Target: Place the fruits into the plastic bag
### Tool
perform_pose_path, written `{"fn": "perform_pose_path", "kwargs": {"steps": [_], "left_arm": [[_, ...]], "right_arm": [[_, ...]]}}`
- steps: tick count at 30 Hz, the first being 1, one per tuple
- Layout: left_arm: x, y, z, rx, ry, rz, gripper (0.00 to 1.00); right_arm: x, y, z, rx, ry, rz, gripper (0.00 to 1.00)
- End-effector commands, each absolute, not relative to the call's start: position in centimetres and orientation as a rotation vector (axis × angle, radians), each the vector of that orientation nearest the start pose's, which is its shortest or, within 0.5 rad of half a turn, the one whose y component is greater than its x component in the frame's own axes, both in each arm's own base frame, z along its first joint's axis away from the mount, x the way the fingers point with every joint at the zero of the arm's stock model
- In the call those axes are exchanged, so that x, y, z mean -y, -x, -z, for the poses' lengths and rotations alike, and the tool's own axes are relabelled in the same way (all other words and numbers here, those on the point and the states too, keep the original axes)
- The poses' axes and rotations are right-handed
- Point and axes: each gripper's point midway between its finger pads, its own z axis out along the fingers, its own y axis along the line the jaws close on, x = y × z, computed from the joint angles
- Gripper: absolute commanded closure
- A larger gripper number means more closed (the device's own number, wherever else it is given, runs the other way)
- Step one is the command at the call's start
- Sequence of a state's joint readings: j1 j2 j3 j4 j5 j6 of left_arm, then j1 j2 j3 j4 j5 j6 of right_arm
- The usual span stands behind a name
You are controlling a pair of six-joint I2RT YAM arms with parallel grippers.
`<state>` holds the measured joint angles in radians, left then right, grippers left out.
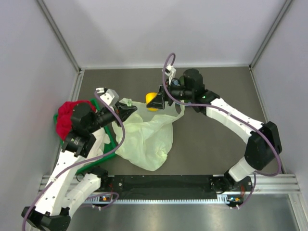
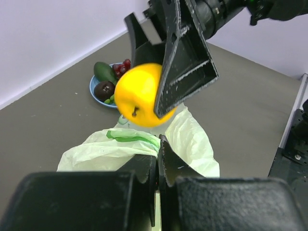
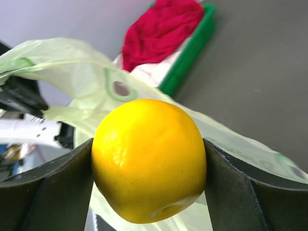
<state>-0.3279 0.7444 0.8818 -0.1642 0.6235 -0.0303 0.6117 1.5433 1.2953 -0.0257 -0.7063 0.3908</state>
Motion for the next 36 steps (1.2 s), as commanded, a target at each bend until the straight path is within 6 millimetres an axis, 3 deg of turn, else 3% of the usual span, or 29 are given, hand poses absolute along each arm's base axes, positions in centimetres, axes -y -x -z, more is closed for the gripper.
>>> {"fn": "perform_pose_path", "kwargs": {"steps": [1, 12, 23, 26, 29, 32, 34, 36], "left_arm": [[19.2, -22.2, -35.1, -1.403, -0.769, 0.792, 1.0], [19.7, -21.7, -34.7, -1.4, -0.809, 0.828, 1.0], [21.6, -20.1, -34.1, -1.391, -0.927, 1.01, 1.0], [21.4, -20.2, -34.3, -1.386, -0.916, 0.98, 1.0], [20.7, -20.9, -34.7, -1.378, -0.877, 0.912, 1.0], [19.8, -21.7, -34.9, -1.378, -0.818, 0.834, 1.0], [19.2, -22.0, -35.3, -1.365, -0.781, 0.787, 1.0], [18.4, -22.7, -35.6, -1.366, -0.731, 0.723, 1.0]], "right_arm": [[-38.4, -26.5, -30.3, -1.718, 0.891, -1.506, 0.47], [-42.7, -24.6, -26.1, -1.781, 1.002, -1.647, 0.5], [-45.6, -30.3, -20.0, -2.044, 0.732, -1.509, 0.51], [-44.8, -30.5, -17.7, -2.15, 0.696, -1.423, 0.51], [-42.7, -29.8, -14.8, -2.292, 0.691, -1.269, 0.52], [-40.4, -28.3, -12.6, -2.381, 0.72, -1.104, 0.52], [-39.3, -26.9, -12.5, -2.396, 0.75, -1.054, 0.52], [-37.9, -25.7, -11.1, -2.447, 0.75, -0.993, 0.52]]}}
